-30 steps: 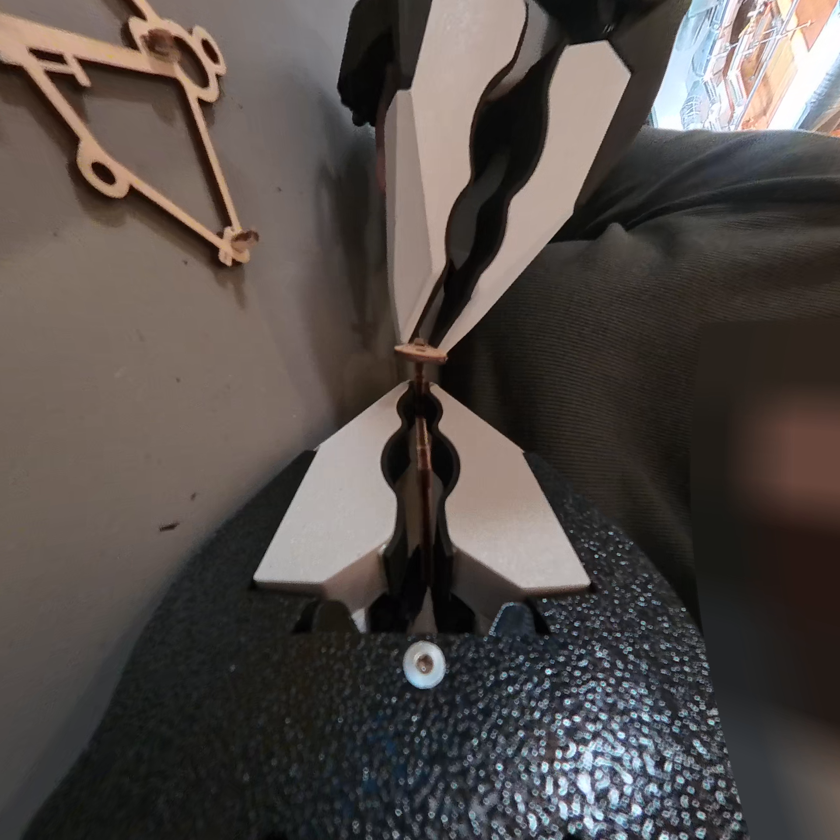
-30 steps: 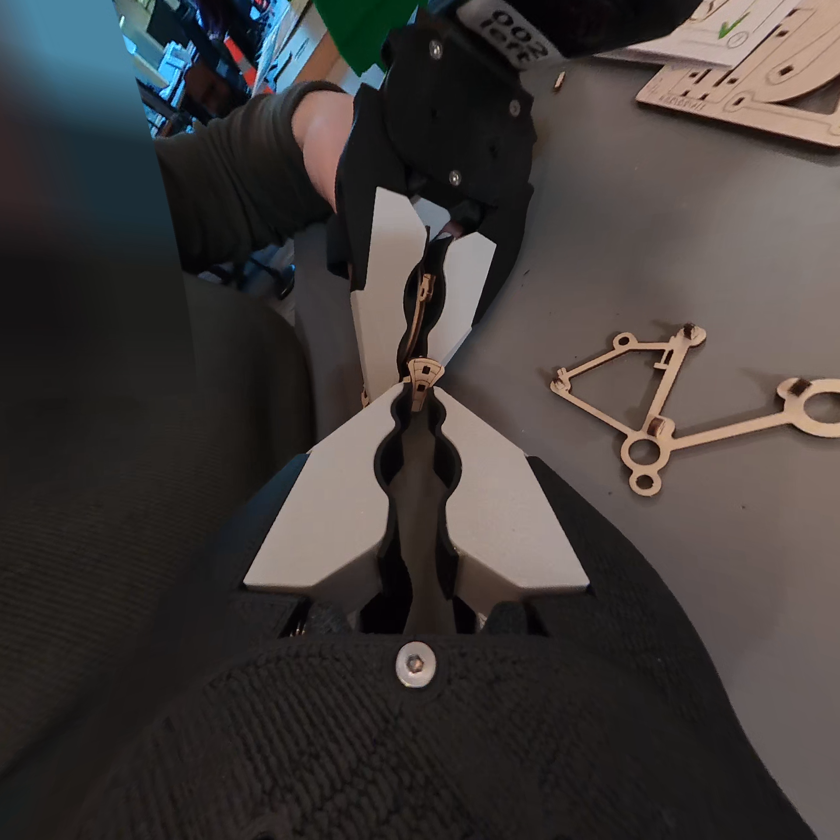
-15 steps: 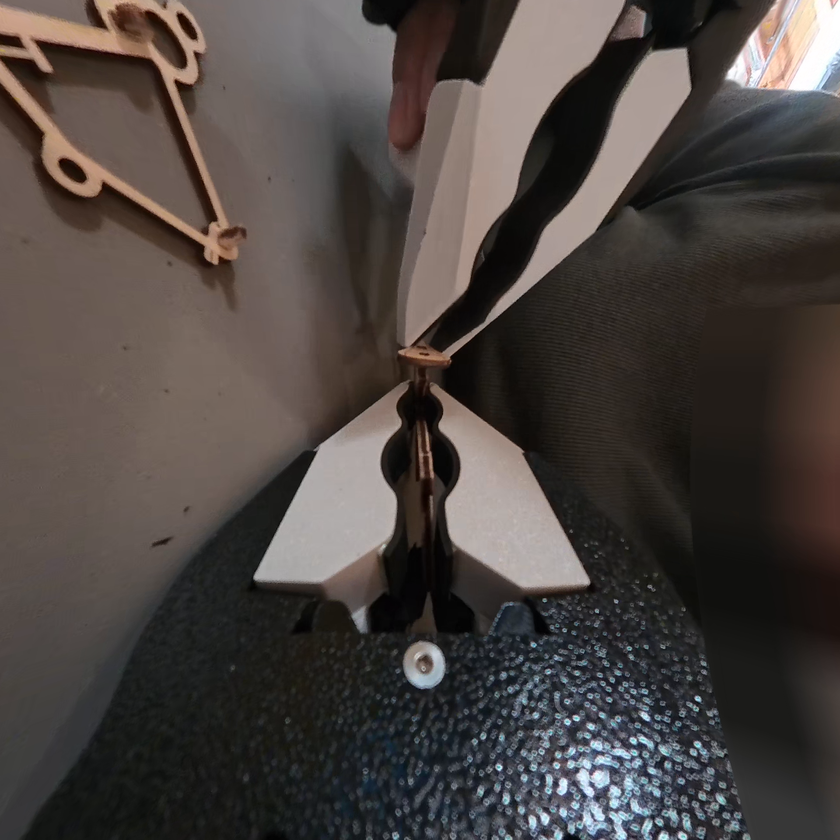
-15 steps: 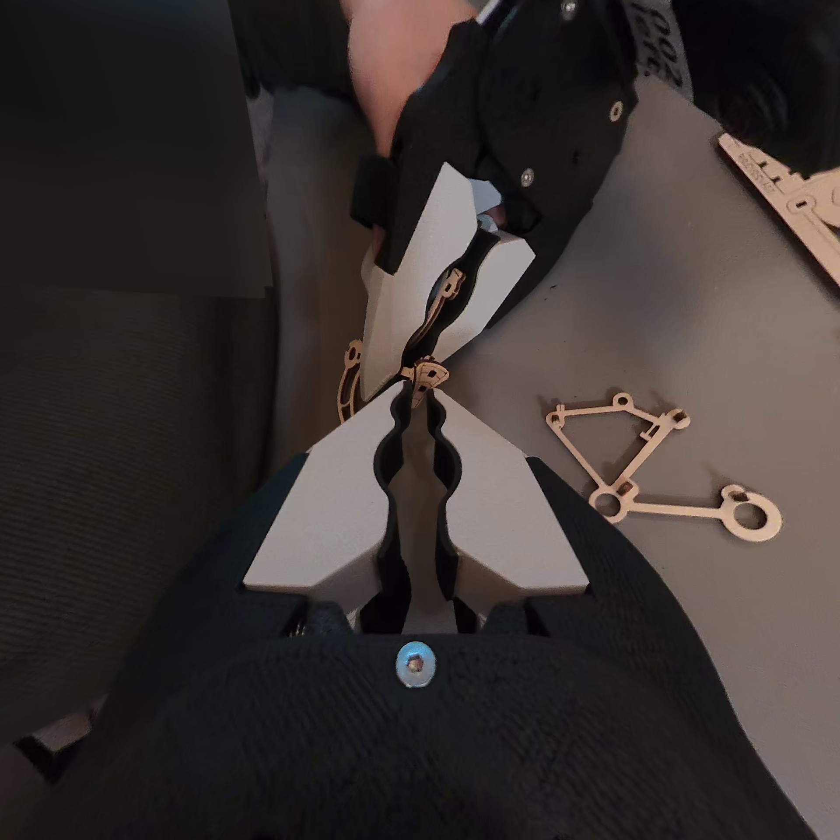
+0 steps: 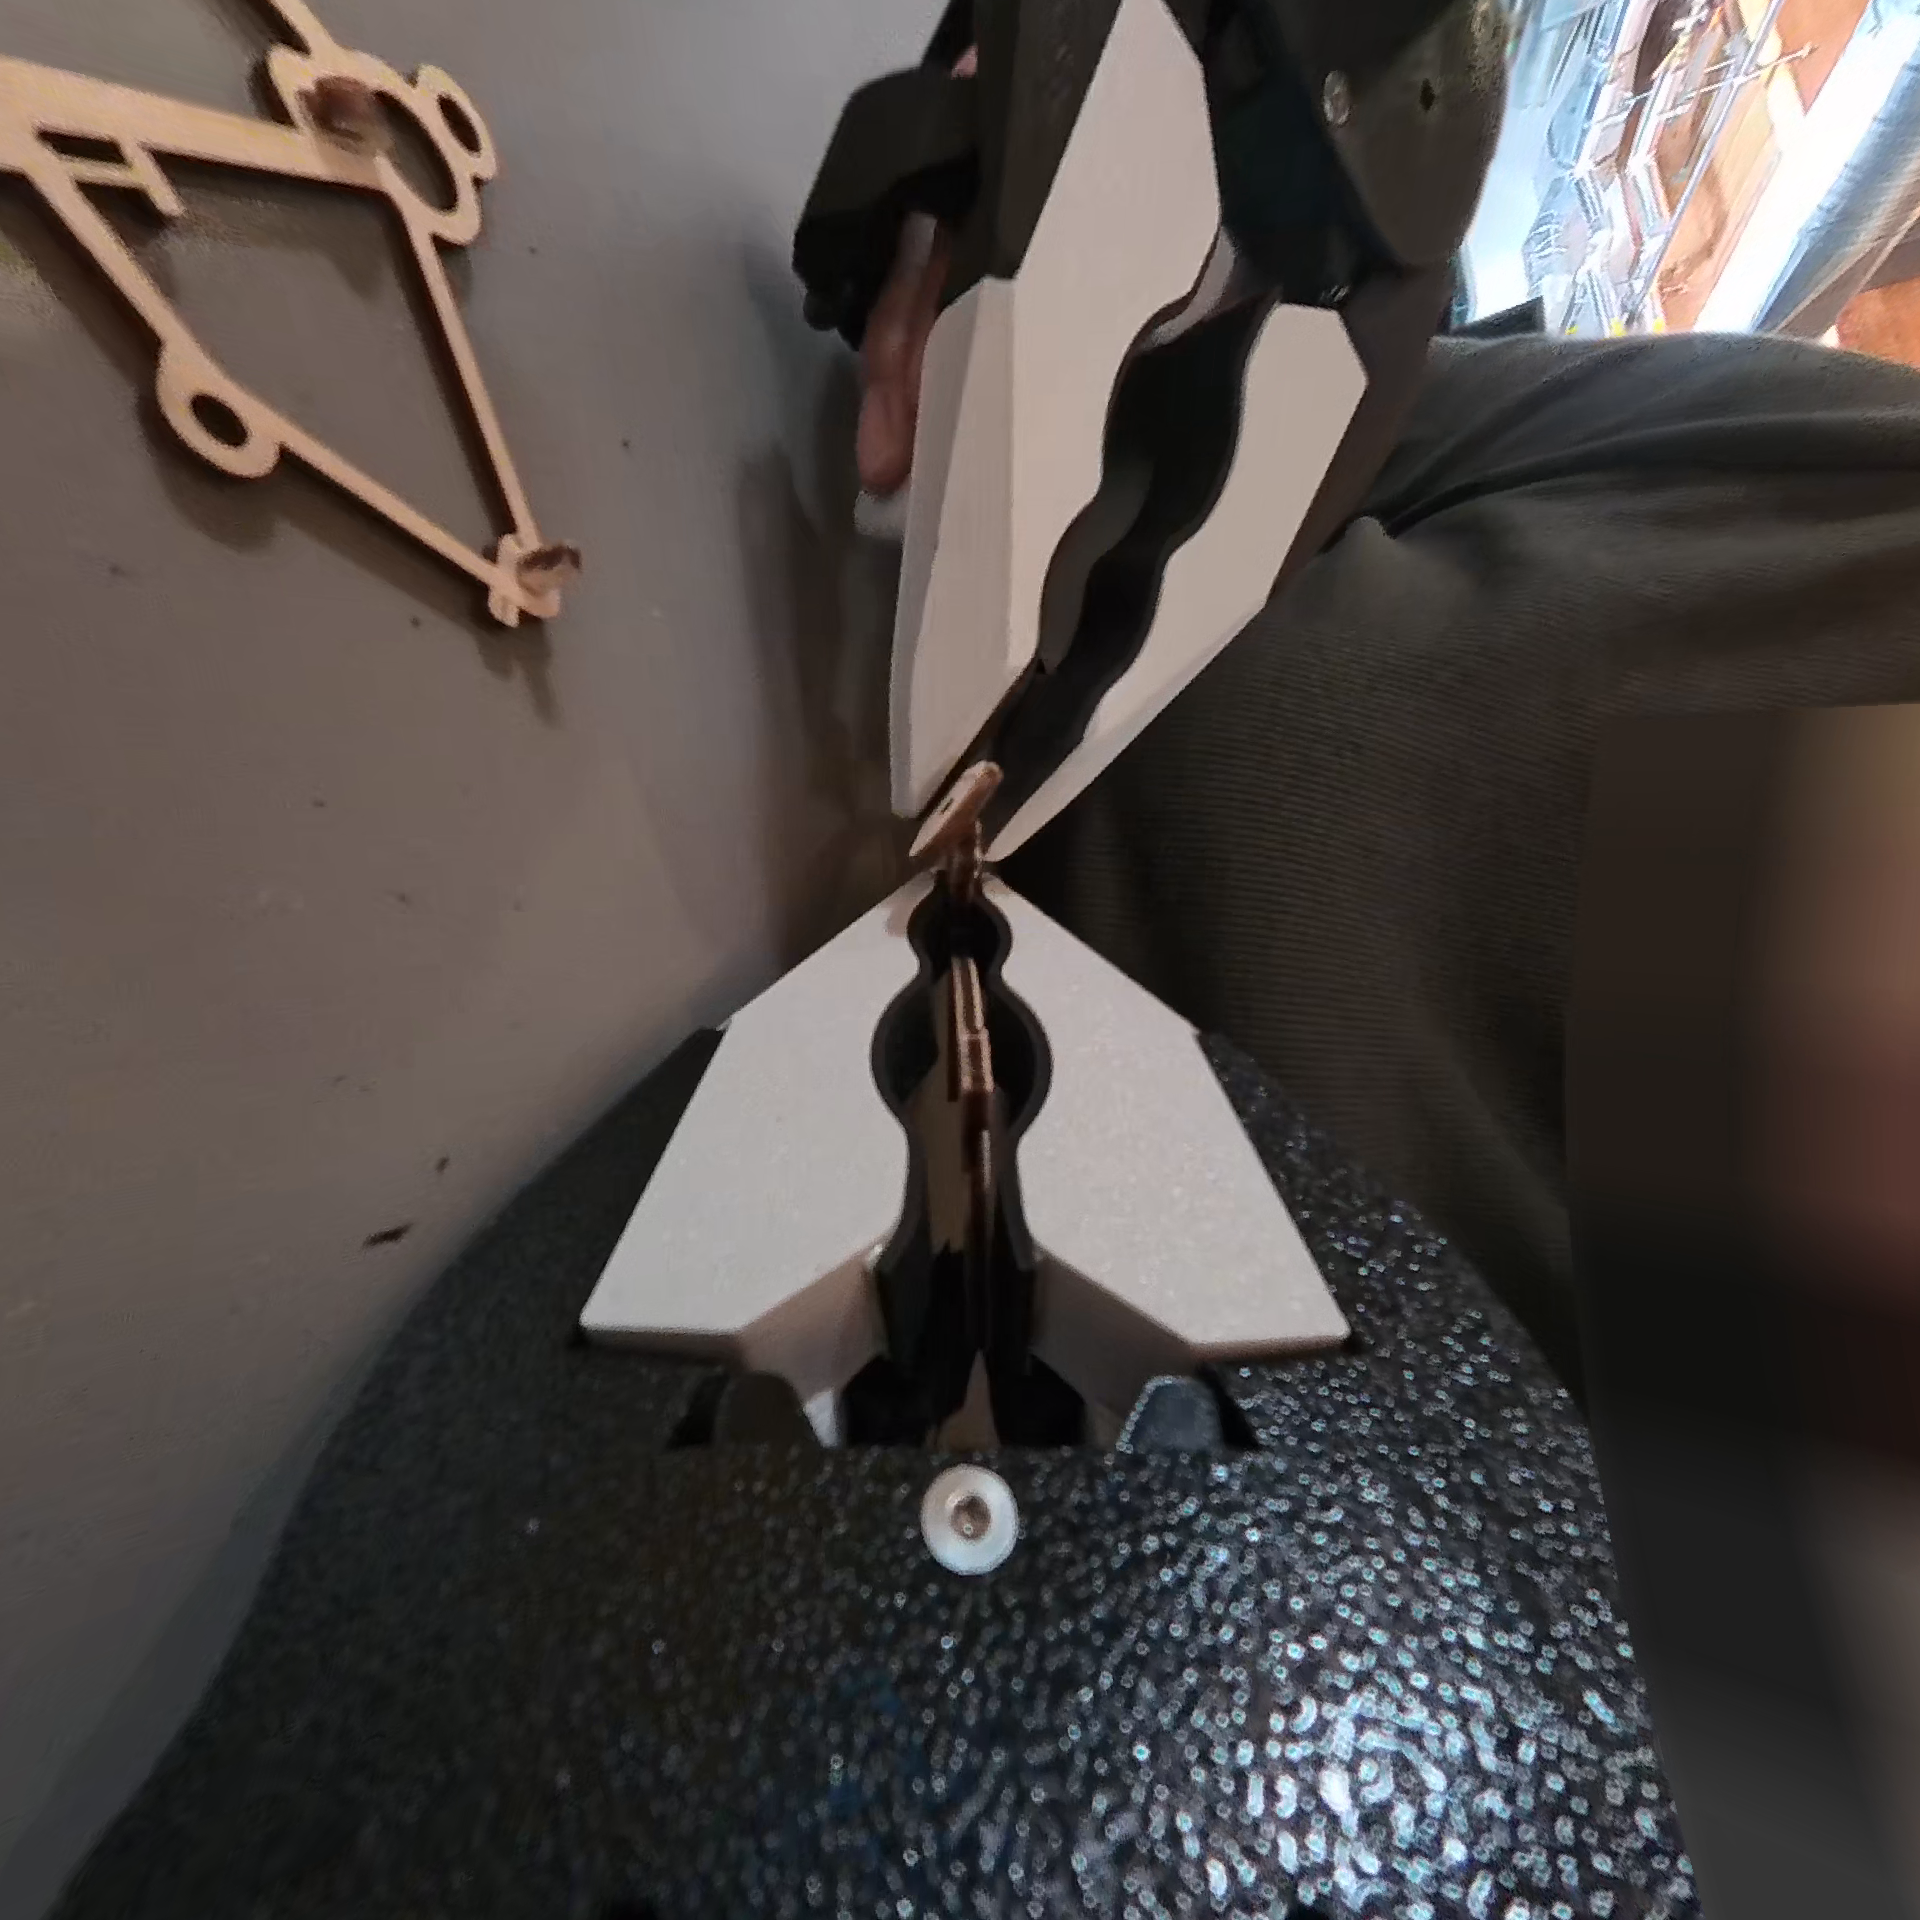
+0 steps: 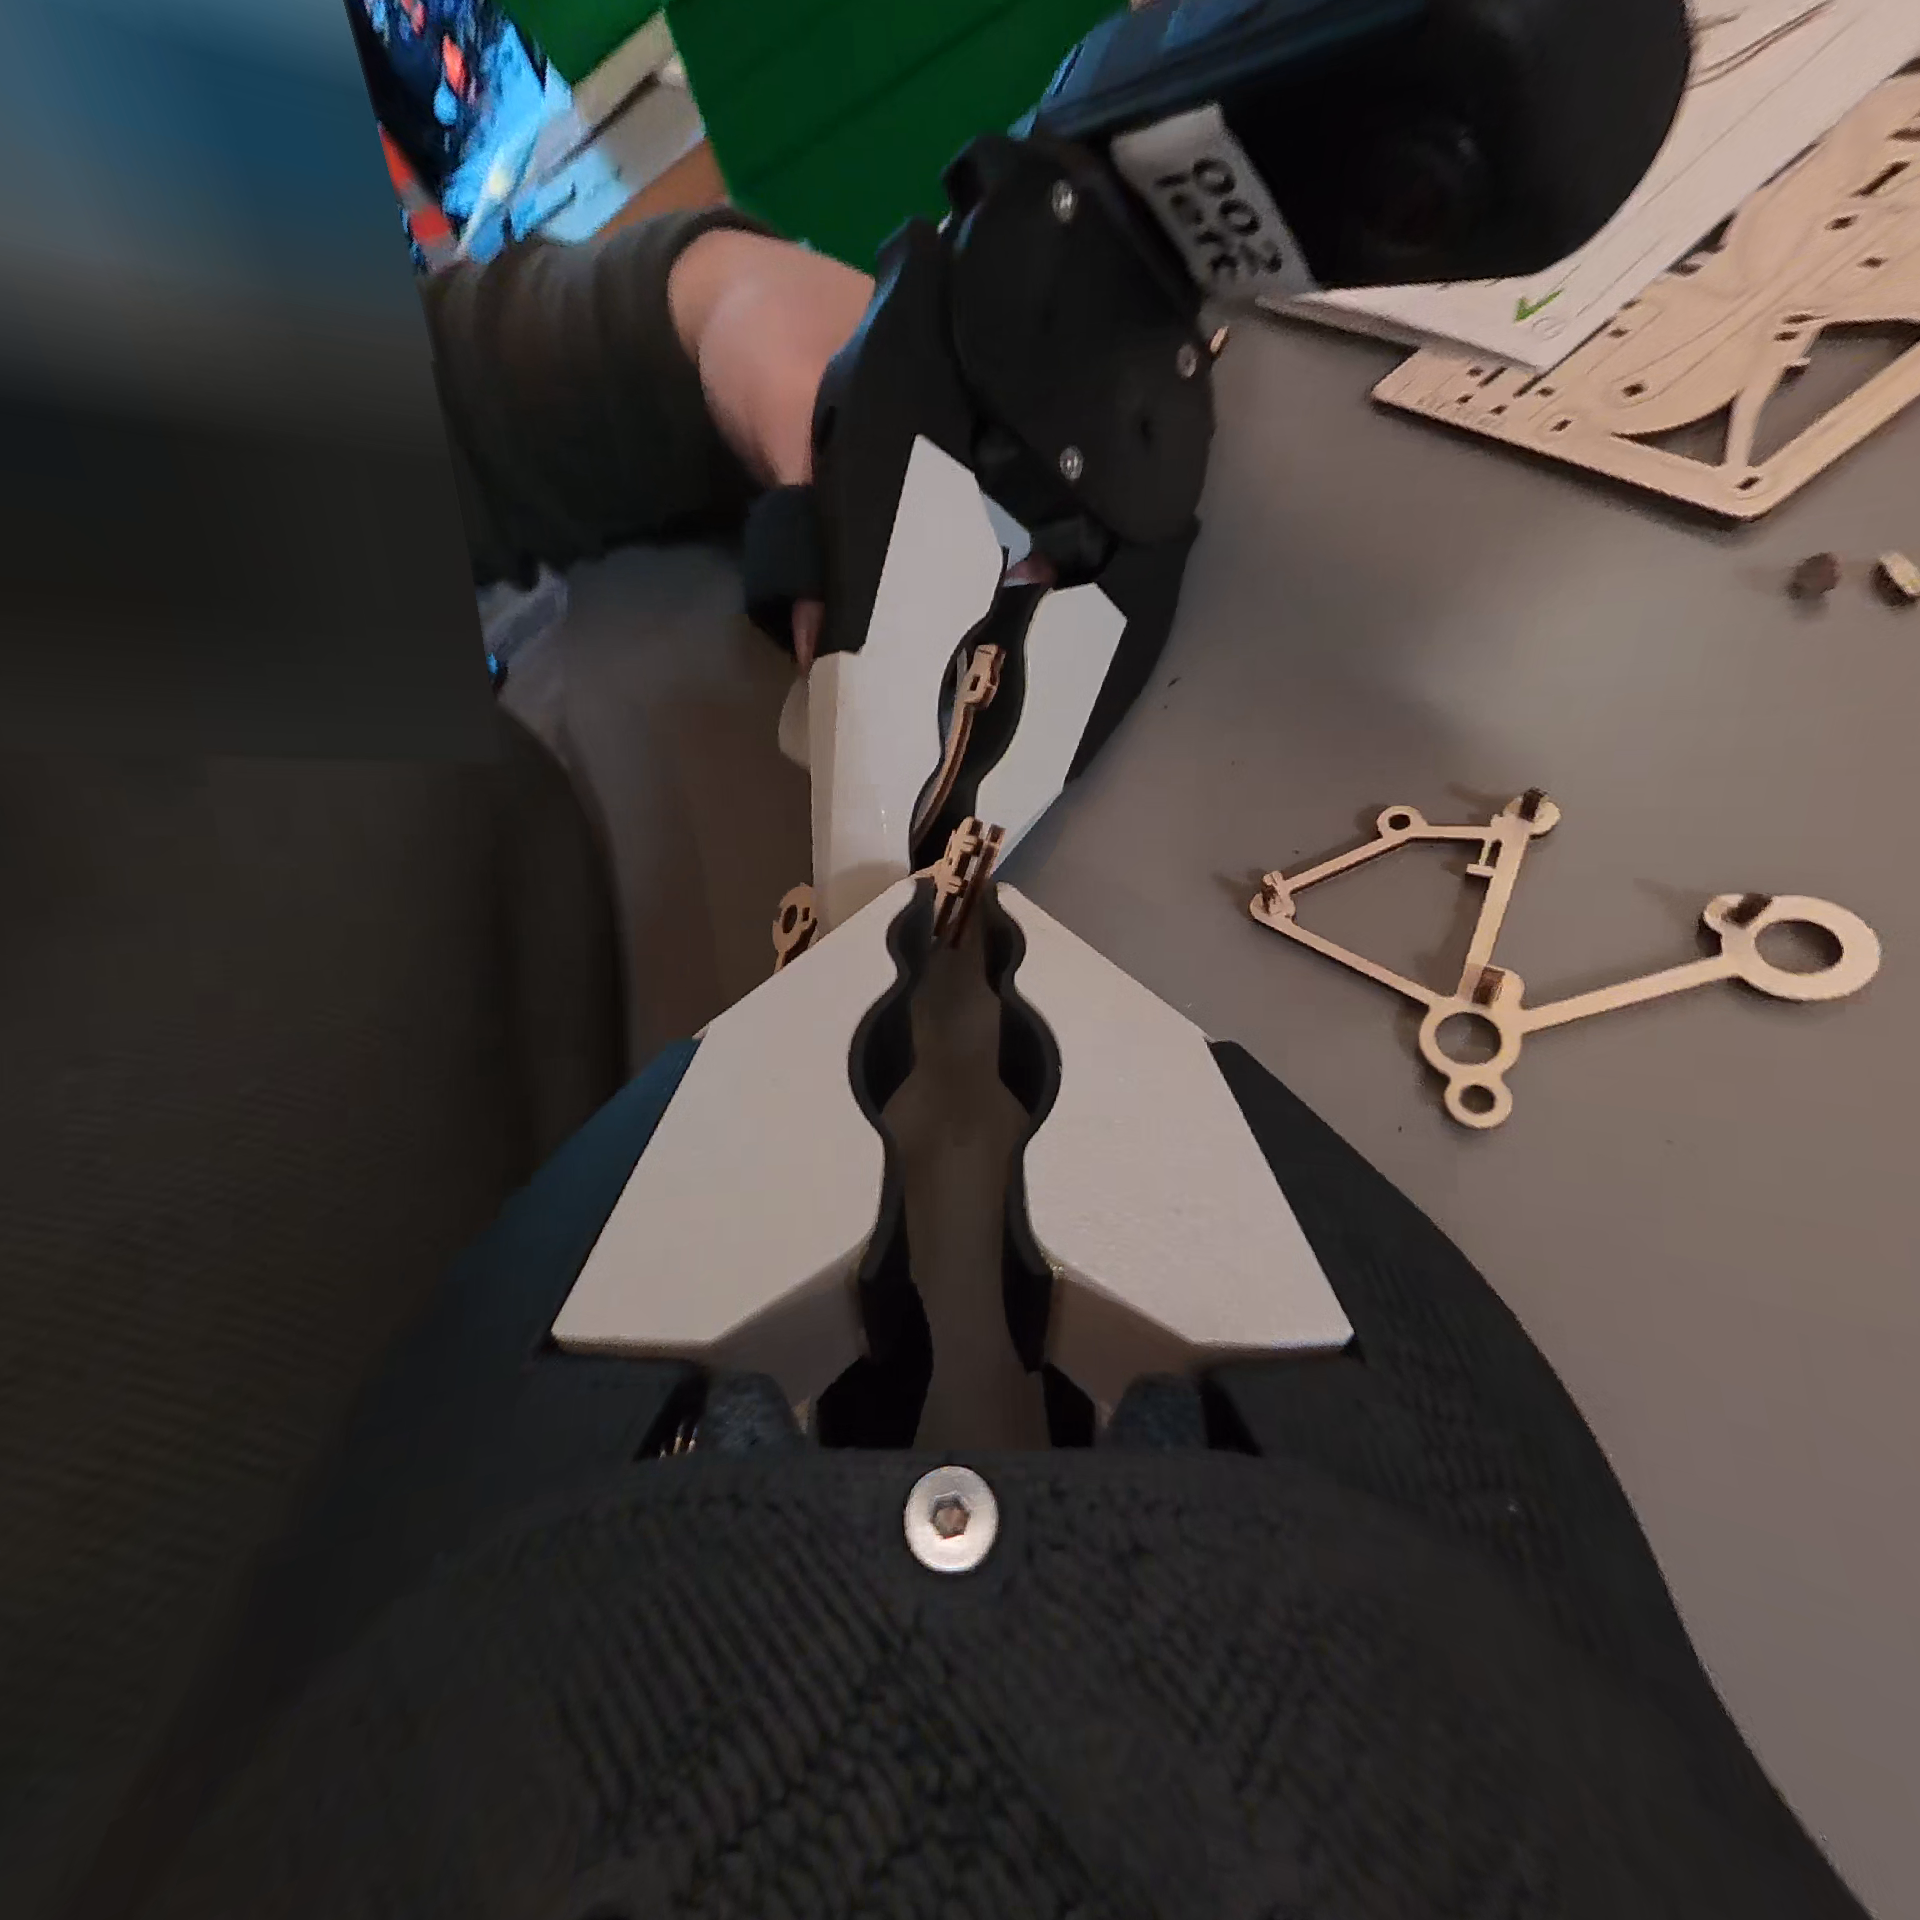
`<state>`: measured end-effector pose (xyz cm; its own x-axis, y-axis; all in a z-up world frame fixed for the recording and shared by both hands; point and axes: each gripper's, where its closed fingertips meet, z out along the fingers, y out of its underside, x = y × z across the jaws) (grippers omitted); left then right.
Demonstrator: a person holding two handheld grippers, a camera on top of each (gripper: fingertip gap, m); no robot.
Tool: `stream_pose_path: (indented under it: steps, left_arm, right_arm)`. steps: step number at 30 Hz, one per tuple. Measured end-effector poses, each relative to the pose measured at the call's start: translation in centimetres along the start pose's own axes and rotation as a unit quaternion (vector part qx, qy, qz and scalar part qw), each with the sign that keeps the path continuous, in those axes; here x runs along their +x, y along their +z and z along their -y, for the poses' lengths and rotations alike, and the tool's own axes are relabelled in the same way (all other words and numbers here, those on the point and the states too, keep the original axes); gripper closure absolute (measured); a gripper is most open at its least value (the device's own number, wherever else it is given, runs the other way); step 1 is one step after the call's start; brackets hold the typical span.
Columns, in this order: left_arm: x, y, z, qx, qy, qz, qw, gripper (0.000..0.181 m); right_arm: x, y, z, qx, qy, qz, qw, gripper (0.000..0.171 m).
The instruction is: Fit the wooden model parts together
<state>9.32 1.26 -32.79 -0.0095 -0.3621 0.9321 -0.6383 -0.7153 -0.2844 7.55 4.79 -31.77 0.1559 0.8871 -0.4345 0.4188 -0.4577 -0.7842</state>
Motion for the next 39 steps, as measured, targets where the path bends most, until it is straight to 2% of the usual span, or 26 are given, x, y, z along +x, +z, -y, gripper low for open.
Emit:
stream_pose_path:
  steps: [6,11,20,30,39]
  left_arm:
    - [0.01,-0.01,0.05,0.003,-0.001,-0.001,1.000,0.181]
    - [0.07,-0.03,0.09,0.004,-0.002,-0.004,1.000,0.181]
    - [0.13,-0.07,0.14,0.005,-0.003,-0.007,1.000,0.181]
    - [0.18,-0.11,0.19,0.007,-0.004,-0.009,1.000,0.181]
    - [0.20,-0.14,0.25,0.009,-0.005,-0.011,1.000,0.181]
  right_arm:
    - [0.10,-0.07,0.06,0.011,-0.041,-0.046,0.998,0.163]
    - [0.08,-0.09,-0.13,-0.025,-0.120,-0.098,0.988,0.161]
    - [0.16,-0.10,-0.21,-0.084,-0.218,-0.141,0.962,0.159]
    - [0.17,-0.12,0.02,-0.026,-0.134,-0.107,0.985,0.162]
    - [0.23,-0.23,0.14,0.004,-0.119,-0.112,0.986,0.162]
